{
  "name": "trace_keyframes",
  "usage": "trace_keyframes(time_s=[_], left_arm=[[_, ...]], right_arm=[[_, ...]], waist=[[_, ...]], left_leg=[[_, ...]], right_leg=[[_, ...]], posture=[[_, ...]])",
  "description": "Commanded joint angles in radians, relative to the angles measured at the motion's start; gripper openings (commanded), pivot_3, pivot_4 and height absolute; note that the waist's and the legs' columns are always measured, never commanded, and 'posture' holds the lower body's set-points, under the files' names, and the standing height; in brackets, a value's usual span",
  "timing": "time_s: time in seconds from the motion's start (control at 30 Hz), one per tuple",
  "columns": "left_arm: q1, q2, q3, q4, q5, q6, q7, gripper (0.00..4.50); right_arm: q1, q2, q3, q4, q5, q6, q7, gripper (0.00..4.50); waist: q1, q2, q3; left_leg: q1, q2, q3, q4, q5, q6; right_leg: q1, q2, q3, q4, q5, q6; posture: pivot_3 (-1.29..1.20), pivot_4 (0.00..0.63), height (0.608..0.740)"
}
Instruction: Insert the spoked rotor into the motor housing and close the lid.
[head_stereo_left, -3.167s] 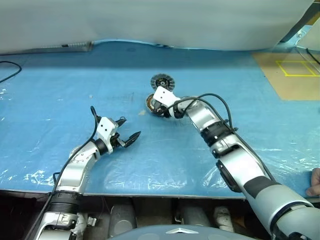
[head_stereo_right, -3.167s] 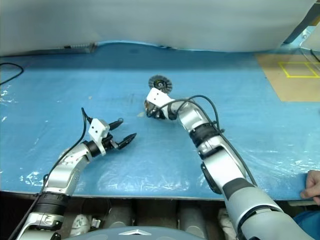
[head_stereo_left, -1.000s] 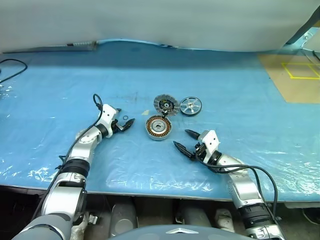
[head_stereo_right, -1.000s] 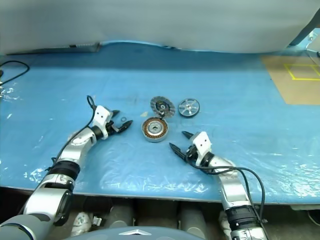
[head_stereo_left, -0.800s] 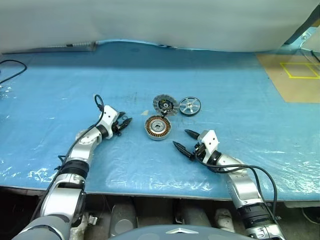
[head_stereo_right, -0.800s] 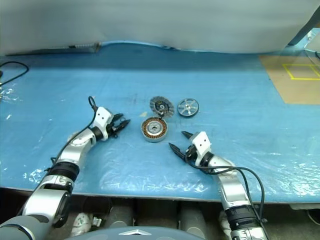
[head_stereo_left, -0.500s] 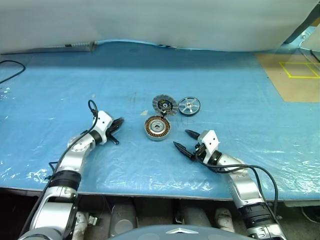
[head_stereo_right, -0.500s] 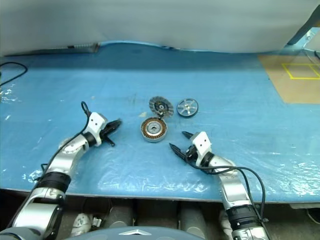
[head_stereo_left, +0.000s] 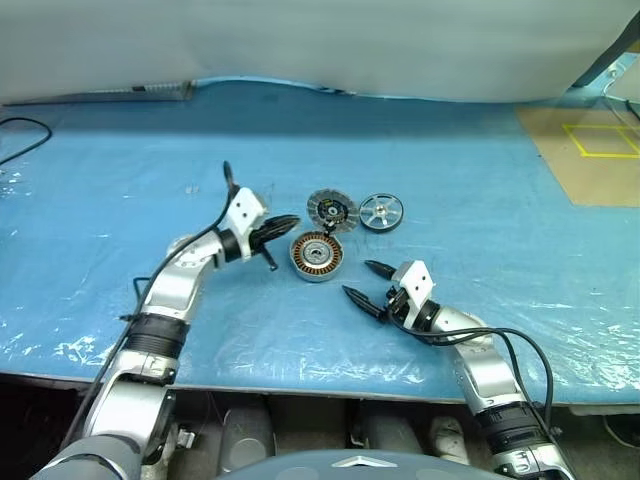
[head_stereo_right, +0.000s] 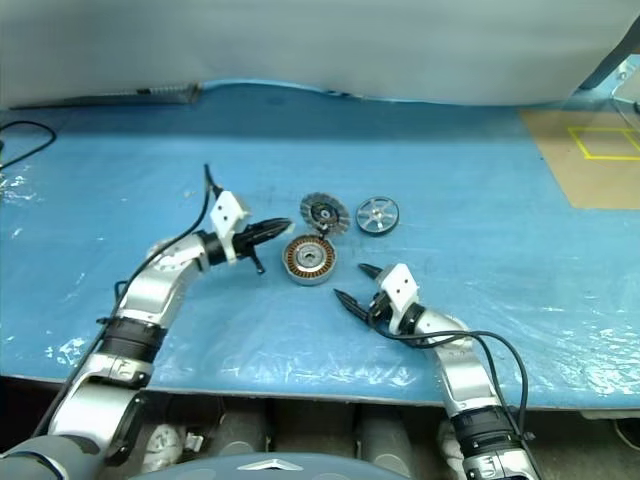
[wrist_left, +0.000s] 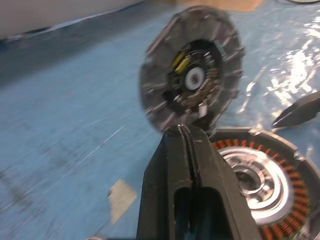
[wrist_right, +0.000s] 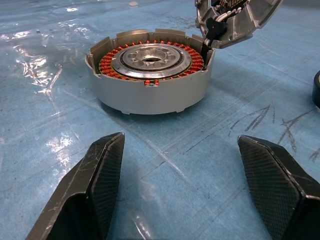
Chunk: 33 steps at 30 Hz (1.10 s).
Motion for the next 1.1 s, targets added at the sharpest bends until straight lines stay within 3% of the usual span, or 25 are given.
trace_keyframes(time_s=[0.03,0.63,0.87,0.97,1.1], left_arm=[[-0.03,-0.007,-0.029,0.021,0.001,-0.019,-0.053,0.03],[-0.037,-0.027,-0.089,0.096,0.042,-0.045,-0.126,0.03],[-0.003,0.0,0.002,0.025,-0.029,0.007,-0.09,0.03],[0.024,0.019,0.056,-0.017,-0.059,0.046,-0.052,0.6],[0.044,0.039,0.096,-0.011,-0.038,0.014,0.01,1.97]], right_arm=[[-0.007,0.001,0.004,0.004,0.004,-0.018,-0.004,3.84],[0.002,-0.008,0.012,-0.006,0.002,0.0,-0.016,3.84],[0.002,-0.02,0.009,-0.007,-0.001,0.003,-0.022,3.84],[0.007,-0.018,0.01,-0.01,0.003,0.007,-0.025,3.84],[0.008,-0.018,0.016,-0.01,0.002,0.011,-0.025,3.84]], waist=[[0.0,0.0,0.0],[0.002,0.0,0.0],[0.002,0.0,0.0],[0.001,0.0,0.0],[0.003,0.0,0.0]], left_leg=[[0.0,0.0,0.0,0.0,0.0,0.0],[0.0,0.0,0.0,0.0,0.0,0.0],[0.0,0.0,0.0,0.0,0.0,0.0],[0.0,0.0,0.0,0.0,0.0,0.0],[0.0,0.0,0.0,0.0,0.0,0.0]], right_leg=[[0.0,0.0,0.0,0.0,0.0,0.0],[0.0,0.0,0.0,0.0,0.0,0.0],[0.0,0.0,0.0,0.0,0.0,0.0],[0.0,0.0,0.0,0.0,0.0,0.0],[0.0,0.0,-0.001,-0.001,0.0,0.0]], posture=[[0.0,0.15,0.74],[0.0,0.15,0.74],[0.0,0.15,0.74],[0.0,0.15,0.74],[0.0,0.15,0.74]])
